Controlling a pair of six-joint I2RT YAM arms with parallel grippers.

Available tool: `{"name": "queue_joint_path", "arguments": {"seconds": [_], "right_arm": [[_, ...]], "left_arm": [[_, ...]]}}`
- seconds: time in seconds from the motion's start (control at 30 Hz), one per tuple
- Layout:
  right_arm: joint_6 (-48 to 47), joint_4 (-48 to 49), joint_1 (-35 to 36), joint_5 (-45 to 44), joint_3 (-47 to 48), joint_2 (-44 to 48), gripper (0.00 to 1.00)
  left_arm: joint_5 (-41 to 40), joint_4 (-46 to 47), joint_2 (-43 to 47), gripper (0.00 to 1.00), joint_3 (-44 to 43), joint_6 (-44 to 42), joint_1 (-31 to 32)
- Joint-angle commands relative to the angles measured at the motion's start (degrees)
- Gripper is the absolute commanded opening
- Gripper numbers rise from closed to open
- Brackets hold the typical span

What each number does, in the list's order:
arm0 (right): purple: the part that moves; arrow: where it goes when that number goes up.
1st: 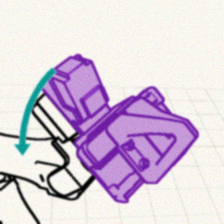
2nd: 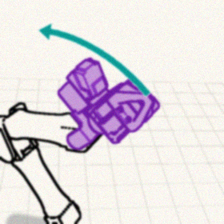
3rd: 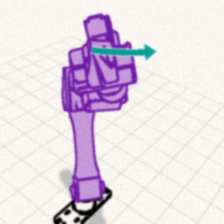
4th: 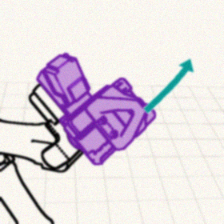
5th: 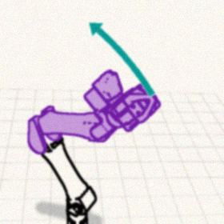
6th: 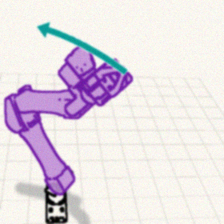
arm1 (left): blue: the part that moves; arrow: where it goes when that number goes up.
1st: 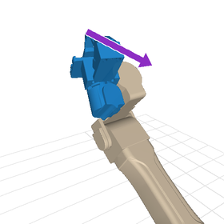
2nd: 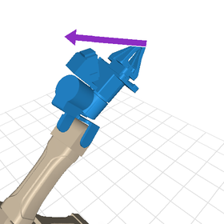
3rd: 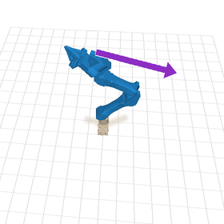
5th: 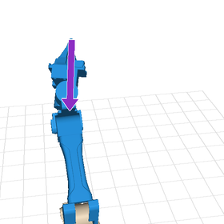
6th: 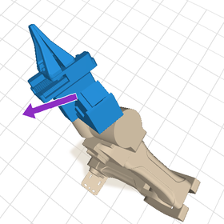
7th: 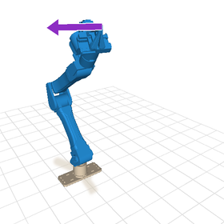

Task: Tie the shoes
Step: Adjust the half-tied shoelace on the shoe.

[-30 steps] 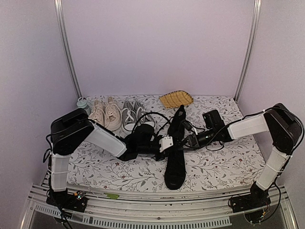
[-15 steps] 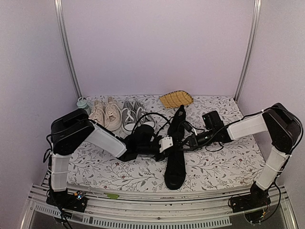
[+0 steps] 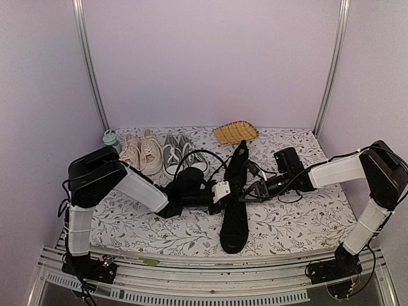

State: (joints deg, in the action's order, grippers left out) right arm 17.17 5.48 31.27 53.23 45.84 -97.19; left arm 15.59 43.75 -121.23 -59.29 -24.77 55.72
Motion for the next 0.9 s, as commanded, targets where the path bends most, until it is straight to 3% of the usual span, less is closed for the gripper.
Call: {"name": "queue_joint_path", "arguments": {"seconds": [0.0,0.33,0.5,0.67,0.87], "right_arm": [[1.3,3.4,-1.0,2.0,-3.5,4.1,0.06],[2.4,13.7,-1.9,3.6,-8.8,5.7,0.14],[0.1,12.6,-1.9,4.2,-6.8,4.5,0.16],[-1.6,11.5,-2.2,4.6,-6.4,4.1,0.16],[-3.7,8.3,-2.3,5.2,-3.3,2.5,0.16]], "left_arm": [[0.8,4.7,0.1,0.04,1.9,1.5,0.6],[-4.7,4.2,-1.2,0.05,2.1,-8.0,2.1],[-5.3,-3.6,0.7,0.24,0.8,-11.1,2.5],[-4.3,-17.5,3.6,0.39,-1.3,-15.5,2.4],[-2.8,-23.6,6.2,0.46,-2.9,-16.6,1.8]]}}
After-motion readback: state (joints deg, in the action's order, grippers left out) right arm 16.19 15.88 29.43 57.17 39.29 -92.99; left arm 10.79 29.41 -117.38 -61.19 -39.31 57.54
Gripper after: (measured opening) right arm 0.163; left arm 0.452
